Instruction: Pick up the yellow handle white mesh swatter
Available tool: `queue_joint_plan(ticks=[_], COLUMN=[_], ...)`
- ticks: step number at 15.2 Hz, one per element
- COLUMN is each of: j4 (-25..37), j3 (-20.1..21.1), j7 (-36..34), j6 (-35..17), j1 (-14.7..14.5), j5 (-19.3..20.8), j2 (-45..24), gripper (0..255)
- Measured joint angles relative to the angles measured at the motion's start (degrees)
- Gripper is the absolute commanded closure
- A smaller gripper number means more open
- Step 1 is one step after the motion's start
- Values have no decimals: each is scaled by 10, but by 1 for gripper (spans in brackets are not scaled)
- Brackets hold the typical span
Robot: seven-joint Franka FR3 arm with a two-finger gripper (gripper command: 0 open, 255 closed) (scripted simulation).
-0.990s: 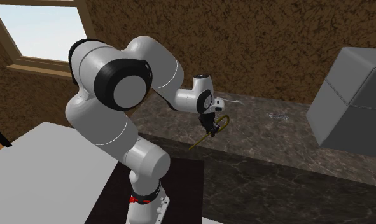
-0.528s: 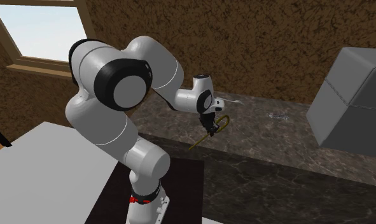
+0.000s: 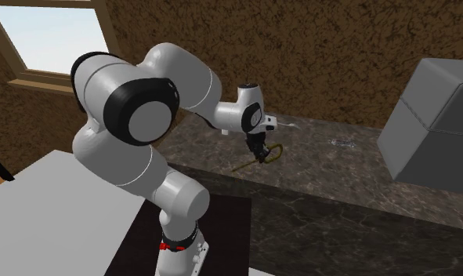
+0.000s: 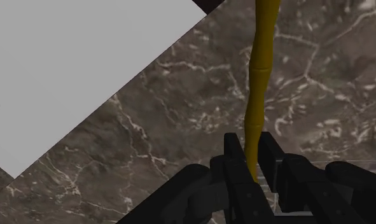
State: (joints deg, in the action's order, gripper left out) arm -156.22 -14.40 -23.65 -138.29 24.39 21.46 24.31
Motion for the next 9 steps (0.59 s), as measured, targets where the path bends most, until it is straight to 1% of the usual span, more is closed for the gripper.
queue_joint_plan(ticks=[9], j4=[38], j3=[8], j7=[17], j6=[86], j1=[-6], j5=[-17], j2=[48], gripper=[255])
